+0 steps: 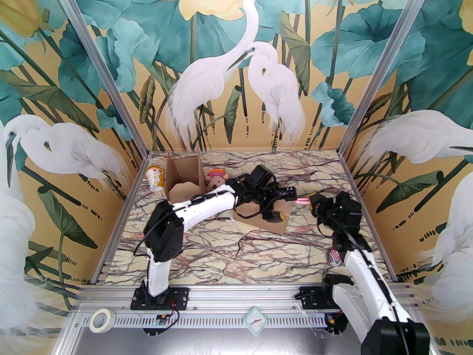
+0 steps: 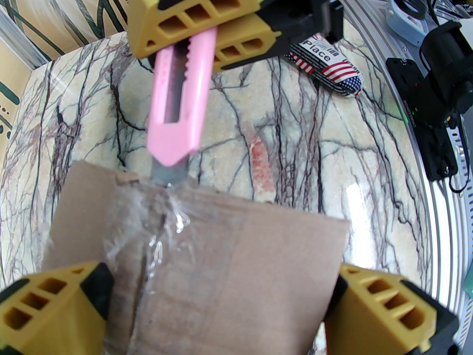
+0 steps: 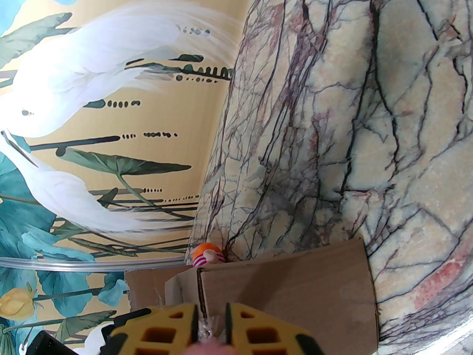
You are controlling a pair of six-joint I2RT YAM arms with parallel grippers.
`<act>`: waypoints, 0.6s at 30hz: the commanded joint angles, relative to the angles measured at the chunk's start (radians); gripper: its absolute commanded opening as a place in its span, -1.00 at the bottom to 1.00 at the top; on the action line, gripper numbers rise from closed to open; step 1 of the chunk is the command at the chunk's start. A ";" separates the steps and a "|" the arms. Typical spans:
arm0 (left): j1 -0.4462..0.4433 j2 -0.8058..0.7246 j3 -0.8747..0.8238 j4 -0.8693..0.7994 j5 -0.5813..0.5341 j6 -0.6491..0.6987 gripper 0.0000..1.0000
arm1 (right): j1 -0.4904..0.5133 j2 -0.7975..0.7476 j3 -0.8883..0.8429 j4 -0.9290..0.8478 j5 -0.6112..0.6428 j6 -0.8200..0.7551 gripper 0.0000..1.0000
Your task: Unpack the express box
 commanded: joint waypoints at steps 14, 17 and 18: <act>0.071 0.072 0.009 0.012 -0.281 -0.121 0.92 | 0.035 -0.173 -0.044 -0.116 -0.129 0.062 -1.00; 0.073 0.070 0.000 0.003 -0.283 -0.117 0.92 | 0.034 -0.181 -0.046 -0.107 -0.125 0.057 -1.00; 0.073 0.068 -0.004 0.001 -0.285 -0.116 0.91 | 0.035 -0.184 -0.044 -0.106 -0.126 0.052 -1.00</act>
